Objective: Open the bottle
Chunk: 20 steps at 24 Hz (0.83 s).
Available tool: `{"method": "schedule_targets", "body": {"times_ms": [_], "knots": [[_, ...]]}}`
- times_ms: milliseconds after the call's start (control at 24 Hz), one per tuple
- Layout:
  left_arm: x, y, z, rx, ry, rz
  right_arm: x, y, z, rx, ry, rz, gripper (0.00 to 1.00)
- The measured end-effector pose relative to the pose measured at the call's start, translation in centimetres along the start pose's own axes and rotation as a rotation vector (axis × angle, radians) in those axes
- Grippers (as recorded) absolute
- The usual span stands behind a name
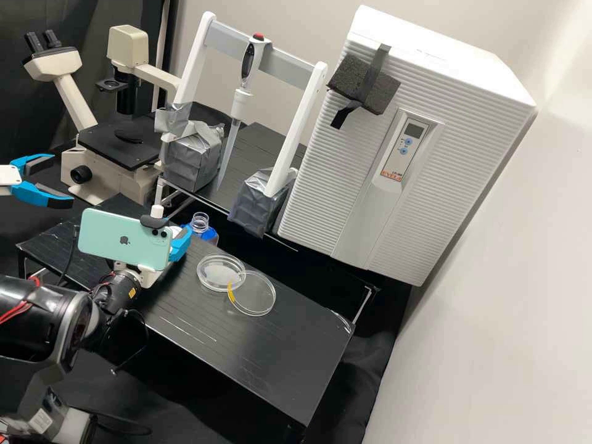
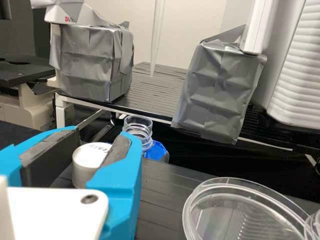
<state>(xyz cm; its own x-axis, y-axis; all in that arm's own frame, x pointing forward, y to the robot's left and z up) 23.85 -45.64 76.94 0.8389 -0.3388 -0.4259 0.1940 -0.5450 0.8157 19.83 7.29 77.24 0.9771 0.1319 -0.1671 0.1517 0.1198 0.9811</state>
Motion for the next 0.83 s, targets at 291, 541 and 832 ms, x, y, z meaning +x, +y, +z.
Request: {"method": "schedule_targets", "body": {"times_ms": [291,541,832], "knots": [[-0.4,0.5,-0.4,-0.015,0.023,0.019,-0.9,0.2,-1.2,-0.091,-0.015,0.051,1.0],[-0.54,0.8,-0.5,-0.019,0.045,0.044,-1.8,1.5,-2.8,-0.119,0.047,0.214,1.0],[-0.55,0.8,-0.5,-0.02,0.045,0.043,-2.5,2.6,-2.8,-0.083,0.099,0.294,1.0]]}}
